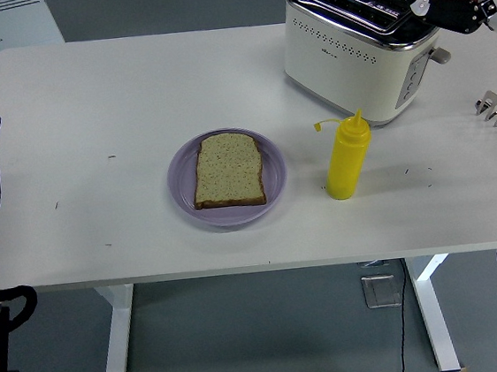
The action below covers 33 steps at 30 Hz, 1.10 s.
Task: Pick up the cup,pour liquid into bread,place the cup on the desk
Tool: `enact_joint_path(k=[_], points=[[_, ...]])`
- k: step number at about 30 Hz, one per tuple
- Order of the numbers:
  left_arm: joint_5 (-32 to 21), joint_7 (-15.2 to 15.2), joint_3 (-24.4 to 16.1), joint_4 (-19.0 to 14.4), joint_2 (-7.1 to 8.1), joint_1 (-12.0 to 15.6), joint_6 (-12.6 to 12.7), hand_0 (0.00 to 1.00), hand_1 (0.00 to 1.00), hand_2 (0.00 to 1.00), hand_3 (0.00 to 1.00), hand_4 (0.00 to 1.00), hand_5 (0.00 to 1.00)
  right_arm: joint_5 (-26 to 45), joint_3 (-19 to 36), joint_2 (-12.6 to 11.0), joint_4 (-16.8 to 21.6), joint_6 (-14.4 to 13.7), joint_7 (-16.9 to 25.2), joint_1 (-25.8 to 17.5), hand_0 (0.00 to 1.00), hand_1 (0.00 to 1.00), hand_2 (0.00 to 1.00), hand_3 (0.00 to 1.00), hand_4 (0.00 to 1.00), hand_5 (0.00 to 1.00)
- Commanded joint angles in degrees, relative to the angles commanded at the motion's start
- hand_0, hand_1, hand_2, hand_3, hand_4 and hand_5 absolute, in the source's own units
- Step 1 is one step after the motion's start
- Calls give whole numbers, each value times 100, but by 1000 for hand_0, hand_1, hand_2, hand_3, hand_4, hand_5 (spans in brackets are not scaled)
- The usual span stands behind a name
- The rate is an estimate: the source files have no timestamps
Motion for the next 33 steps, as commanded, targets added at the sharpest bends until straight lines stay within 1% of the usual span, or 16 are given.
enact_joint_path(k=[3, 8, 10, 13, 14, 19, 23, 31, 33], points=[[-1, 0, -7, 0, -3, 2, 1, 809, 786, 812, 734, 487, 998, -708, -330, -46, -74, -53, -330, 215, 226, 258, 363, 477, 461, 47], [-2, -4, -25, 0, -7, 11, 0, 808, 785, 811, 733, 486, 998, -1839, -901, -61, -183, -74, -710, 560, 220, 257, 363, 478, 457, 48], [-2, -5, -28, 1, -8, 16, 0, 808, 785, 811, 733, 486, 998, -2269, -1063, -12, -230, -84, -771, 662, 220, 257, 363, 478, 457, 48], [-4, -5, -21, 1, -11, 21, 1, 808, 785, 811, 733, 486, 998, -2667, -1206, 74, -300, -101, -818, 777, 220, 257, 363, 478, 457, 48], [-10, -2, -7, 1, -14, 23, 1, 809, 785, 811, 732, 486, 998, -2903, -1285, 124, -366, -65, -836, 864, 219, 257, 363, 478, 453, 50], [-22, 0, 18, 3, -21, 24, 2, 809, 785, 811, 732, 486, 998, -3774, -1615, 204, -544, 122, -934, 1204, 219, 257, 363, 478, 453, 50], [-22, -3, 2, -2, -16, 22, 5, 809, 784, 811, 732, 487, 998, -4196, -1749, 227, -688, 225, -992, 1387, 218, 257, 359, 478, 447, 50], [-22, -5, -17, -2, -10, 35, 11, 809, 783, 810, 730, 487, 998, -4196, -2018, 146, -851, 265, -1068, 1658, 221, 258, 360, 479, 446, 50], [-21, -3, -15, -3, -8, 32, 10, 809, 782, 810, 731, 487, 998, -4196, -2126, 137, -874, 322, -1081, 1699, 223, 259, 359, 478, 444, 51]])
